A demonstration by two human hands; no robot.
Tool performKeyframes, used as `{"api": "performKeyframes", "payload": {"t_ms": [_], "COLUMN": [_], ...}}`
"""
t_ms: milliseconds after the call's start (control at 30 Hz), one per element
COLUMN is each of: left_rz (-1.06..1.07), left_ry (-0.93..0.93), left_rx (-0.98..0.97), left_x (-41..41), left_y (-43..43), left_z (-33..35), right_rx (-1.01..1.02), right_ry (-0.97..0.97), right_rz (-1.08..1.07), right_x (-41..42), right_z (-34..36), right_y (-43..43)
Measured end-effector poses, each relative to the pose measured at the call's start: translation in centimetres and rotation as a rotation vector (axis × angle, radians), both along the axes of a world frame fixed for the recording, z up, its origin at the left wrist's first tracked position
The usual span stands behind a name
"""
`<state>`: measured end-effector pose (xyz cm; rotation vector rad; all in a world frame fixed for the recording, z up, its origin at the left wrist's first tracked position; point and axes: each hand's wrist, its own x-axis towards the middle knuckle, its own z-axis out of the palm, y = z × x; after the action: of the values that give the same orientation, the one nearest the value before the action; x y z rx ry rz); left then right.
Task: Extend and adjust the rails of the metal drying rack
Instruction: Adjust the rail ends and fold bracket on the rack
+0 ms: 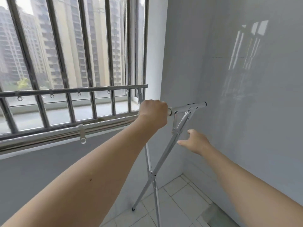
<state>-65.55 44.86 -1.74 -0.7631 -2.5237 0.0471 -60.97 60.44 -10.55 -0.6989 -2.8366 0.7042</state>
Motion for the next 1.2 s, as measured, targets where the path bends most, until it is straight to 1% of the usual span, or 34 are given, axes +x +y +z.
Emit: {"api": "performKeyframes", "payload": {"t_ms": [100,200,267,433,500,600,833,1033,1200], "left_rz": [0.010,0.029,0.047,0.084,0.093,0.093,0.100,0.135,0.137], "left_ry": [0.033,0.047,0.048,0.070,0.088,0.112,0.145,0.157,0.168], "left_rx": [-0.050,-0.047,-0.027,0.001,0.019,0.052,0.091,0.097,0.107], "left_x": [-0.8,-2.1,-2.8,-4.0,-4.5,-5.4,-7.8,-8.7,-9.4], "left_y": [1.6,2.2,2.1,3.3,4.2,6.4,10.4,12.7,13.3], "left_z": [0.1,0.5,0.6,0.6,0.4,0.3,0.4,0.7,0.6], "right_rx": [-0.109,-0.228,-0.264,-0.320,-0.360,-0.316,-0.261,-0.209,-0.149], "right_ry": [0.028,0.103,0.110,0.118,0.136,0.158,0.143,0.142,0.139], "right_rz": [0.047,0.013,0.008,0.071,0.055,0.046,0.134,0.138,0.134], "right_x": [-3.1,-6.1,-7.6,-11.2,-12.2,-13.5,-16.3,-18.4,-19.0], "right_z": [-1.8,-2.4,-2.7,-2.7,-2.7,-3.1,-3.2,-3.5,-3.6], "right_y": [0.3,1.0,1.7,3.2,4.0,6.5,11.6,14.3,14.9]}}
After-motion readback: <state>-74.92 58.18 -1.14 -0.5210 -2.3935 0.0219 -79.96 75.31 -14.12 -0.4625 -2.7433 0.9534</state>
